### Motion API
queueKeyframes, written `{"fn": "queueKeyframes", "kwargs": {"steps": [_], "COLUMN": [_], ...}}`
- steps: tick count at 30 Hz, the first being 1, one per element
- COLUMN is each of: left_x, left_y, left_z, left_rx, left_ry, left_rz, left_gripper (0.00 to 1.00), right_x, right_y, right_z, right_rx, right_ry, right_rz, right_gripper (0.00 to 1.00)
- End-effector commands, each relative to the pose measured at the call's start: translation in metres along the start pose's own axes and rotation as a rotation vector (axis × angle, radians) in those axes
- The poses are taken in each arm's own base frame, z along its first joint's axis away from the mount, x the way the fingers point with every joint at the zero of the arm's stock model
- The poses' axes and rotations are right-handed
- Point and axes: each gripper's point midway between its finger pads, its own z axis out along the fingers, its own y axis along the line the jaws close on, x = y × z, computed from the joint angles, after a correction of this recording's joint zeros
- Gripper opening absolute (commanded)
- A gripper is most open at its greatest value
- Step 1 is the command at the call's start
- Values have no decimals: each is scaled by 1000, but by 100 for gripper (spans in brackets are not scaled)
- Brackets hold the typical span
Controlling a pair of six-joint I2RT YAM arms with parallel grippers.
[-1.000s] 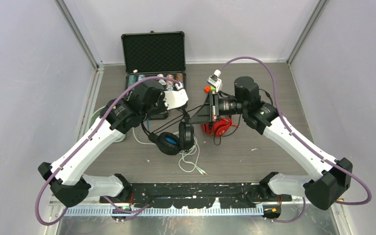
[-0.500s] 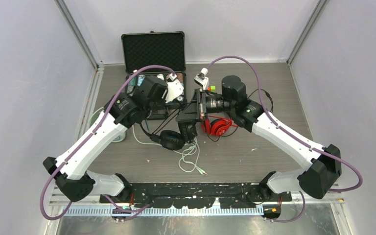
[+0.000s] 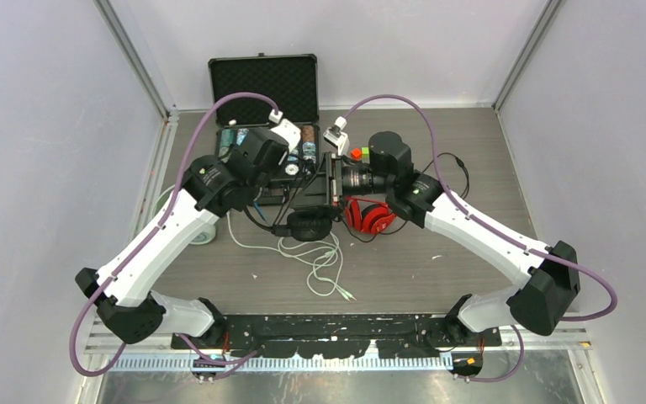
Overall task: Wrap the headphones
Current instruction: Wrap the headphones around the headphones.
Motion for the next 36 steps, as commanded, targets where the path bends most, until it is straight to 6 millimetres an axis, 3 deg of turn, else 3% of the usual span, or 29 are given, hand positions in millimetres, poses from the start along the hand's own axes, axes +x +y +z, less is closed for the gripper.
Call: {"fn": "queueKeyframes", "kwargs": {"steps": [1, 9, 13, 15, 20, 23, 28, 36], "left_x": [-24, -31, -36, -37, -38, -43, -54, -75], "left_y": [28, 37, 41, 46, 62, 69, 86, 120], "left_z": [-17, -18, -20, -21, -21, -18, -18, -29], "left_rx": [-110, -180, -194, -207, -198, -142, -68, -59], "left_ry": [-112, -98, -109, -114, -126, -146, -205, -348], "left_rz": [-259, -398, -468, -503, -646, -748, -915, -1115], "left_gripper": [0, 0, 0, 0, 0, 0, 0, 0], "right_x": [-10, -4, -4, -5, -5, -1, 8, 28], "right_y": [30, 37, 26, 22, 18, 19, 15, 2], "right_z": [2, 1, 1, 0, -2, -1, 3, 7], "right_rx": [-63, -83, -36, -21, -5, -7, 2, 43], "right_ry": [-39, -34, -44, -59, -78, -74, -61, -22], "right_rz": [-116, -148, -163, -181, -191, -198, -211, -212], "right_gripper": [37, 46, 46, 42, 16, 7, 1, 1]}}
